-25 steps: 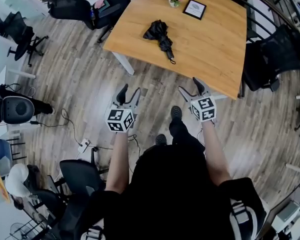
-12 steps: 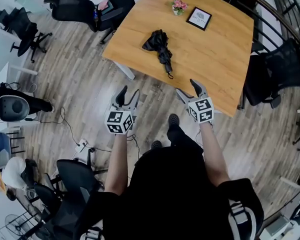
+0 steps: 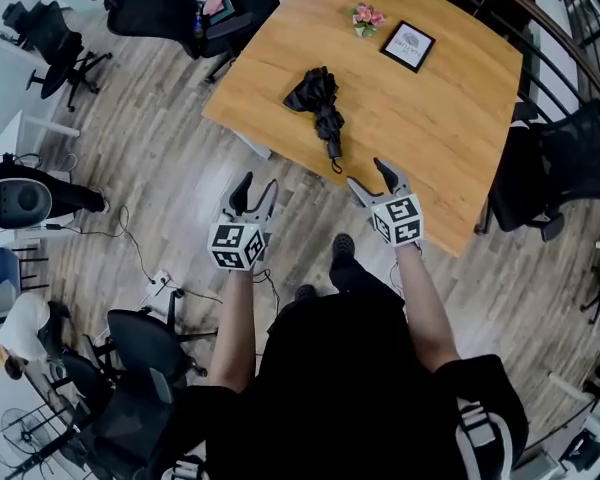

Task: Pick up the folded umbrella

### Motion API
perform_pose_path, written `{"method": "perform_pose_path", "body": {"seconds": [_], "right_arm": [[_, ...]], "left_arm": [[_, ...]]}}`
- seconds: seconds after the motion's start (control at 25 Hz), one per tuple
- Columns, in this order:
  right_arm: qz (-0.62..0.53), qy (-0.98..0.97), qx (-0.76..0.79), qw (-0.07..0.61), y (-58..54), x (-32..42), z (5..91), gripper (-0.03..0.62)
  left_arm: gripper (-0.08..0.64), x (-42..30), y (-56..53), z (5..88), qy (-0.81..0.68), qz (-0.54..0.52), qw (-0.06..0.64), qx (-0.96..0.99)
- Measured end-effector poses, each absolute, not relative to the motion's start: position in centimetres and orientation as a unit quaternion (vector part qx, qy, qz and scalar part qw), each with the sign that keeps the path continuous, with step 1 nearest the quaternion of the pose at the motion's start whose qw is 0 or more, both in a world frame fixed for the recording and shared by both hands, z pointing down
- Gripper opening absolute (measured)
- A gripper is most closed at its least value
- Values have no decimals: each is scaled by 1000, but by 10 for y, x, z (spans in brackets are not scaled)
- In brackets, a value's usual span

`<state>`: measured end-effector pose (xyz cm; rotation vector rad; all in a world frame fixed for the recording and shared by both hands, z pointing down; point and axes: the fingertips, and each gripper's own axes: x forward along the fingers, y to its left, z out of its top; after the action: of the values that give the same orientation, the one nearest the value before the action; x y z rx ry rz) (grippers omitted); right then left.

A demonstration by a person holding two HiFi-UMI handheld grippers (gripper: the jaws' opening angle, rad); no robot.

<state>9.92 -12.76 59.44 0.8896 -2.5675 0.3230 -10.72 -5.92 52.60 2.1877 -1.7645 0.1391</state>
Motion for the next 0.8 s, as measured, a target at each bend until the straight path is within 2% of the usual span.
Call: {"method": "perform_pose_path", "body": {"seconds": [0.4, 0.8], "right_arm": [[116, -928, 289, 206, -154, 101, 599, 325], [108, -932, 274, 209, -165, 69, 604, 322]], "left_arm": [[244, -93, -74, 541, -633, 52, 179, 751], [244, -119, -96, 544, -632, 54, 171, 754]]}}
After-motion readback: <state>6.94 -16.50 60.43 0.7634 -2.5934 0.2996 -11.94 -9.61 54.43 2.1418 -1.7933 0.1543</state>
